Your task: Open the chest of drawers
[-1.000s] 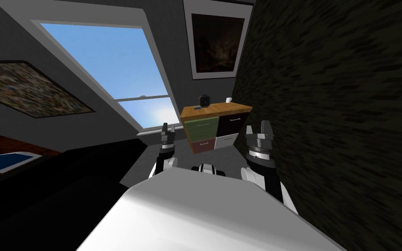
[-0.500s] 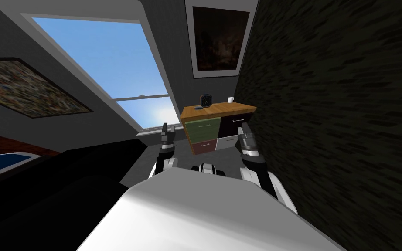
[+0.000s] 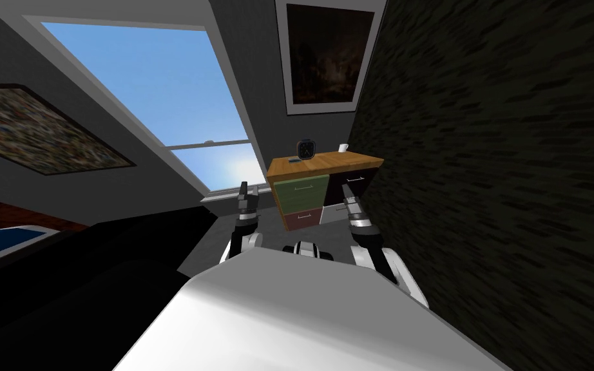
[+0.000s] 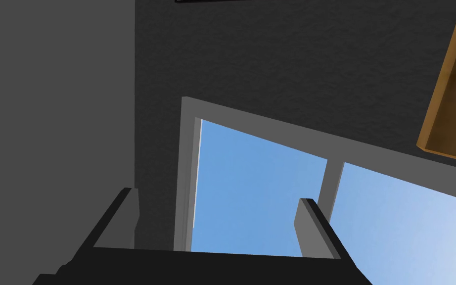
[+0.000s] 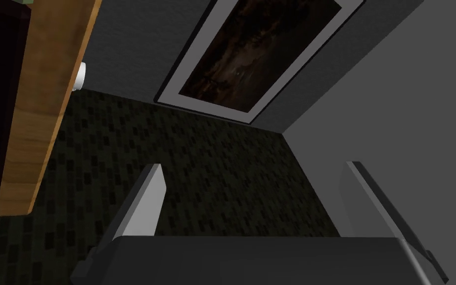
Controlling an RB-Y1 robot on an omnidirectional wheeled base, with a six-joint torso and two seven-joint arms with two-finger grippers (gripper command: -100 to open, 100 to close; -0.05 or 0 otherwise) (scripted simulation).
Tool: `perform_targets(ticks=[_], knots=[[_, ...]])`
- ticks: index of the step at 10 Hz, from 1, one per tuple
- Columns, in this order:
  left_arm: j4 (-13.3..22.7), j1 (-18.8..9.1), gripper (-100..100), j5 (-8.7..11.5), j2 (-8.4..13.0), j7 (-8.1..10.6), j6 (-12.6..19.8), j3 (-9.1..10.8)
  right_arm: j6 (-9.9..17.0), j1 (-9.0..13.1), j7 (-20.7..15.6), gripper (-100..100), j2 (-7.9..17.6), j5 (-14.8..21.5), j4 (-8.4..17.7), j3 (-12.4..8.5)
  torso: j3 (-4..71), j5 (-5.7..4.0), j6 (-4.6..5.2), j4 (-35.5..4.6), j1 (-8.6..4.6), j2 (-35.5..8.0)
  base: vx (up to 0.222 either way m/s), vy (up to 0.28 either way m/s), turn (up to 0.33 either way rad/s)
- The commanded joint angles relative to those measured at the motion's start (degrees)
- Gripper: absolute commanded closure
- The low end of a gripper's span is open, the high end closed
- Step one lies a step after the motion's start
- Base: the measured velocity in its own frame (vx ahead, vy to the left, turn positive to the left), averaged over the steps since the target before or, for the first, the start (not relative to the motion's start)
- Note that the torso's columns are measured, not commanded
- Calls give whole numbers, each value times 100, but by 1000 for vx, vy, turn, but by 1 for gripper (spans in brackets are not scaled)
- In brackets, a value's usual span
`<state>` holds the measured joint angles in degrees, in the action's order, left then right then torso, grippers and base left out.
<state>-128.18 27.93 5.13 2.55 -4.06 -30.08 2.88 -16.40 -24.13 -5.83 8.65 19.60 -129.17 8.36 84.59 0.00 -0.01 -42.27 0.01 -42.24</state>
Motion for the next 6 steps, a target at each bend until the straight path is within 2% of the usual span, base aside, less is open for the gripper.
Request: perform_targets(ticks=[1,2,3,4,5,6], knots=[[0,0,0,0,0,0,0,0,301,115,-254,-100,109,430,127,135,-1,1,2,0,0,-3,88,43,18],[0,0,0,0,0,0,0,0,301,115,-254,-100,109,591,127,135,3,1,0,1,3,5,74,35,12],[0,0,0,0,0,0,0,0,500,224,-444,-100,135,770,254,252,0,0,1,0,-2,-3,73,44,24],[0,0,0,0,0,0,0,0,500,224,-444,-100,135,944,254,252,-3,0,0,-1,1,-5,75,42,12],[0,0,0,0,0,0,0,0,705,337,-641,-100,152,1123,386,373,-3,0,1,-2,-1,-6,92,55,23],[0,0,0,0,0,0,0,0,705,337,-641,-100,152,1306,386,373,0,1,0,0,3,0,75,37,13]])
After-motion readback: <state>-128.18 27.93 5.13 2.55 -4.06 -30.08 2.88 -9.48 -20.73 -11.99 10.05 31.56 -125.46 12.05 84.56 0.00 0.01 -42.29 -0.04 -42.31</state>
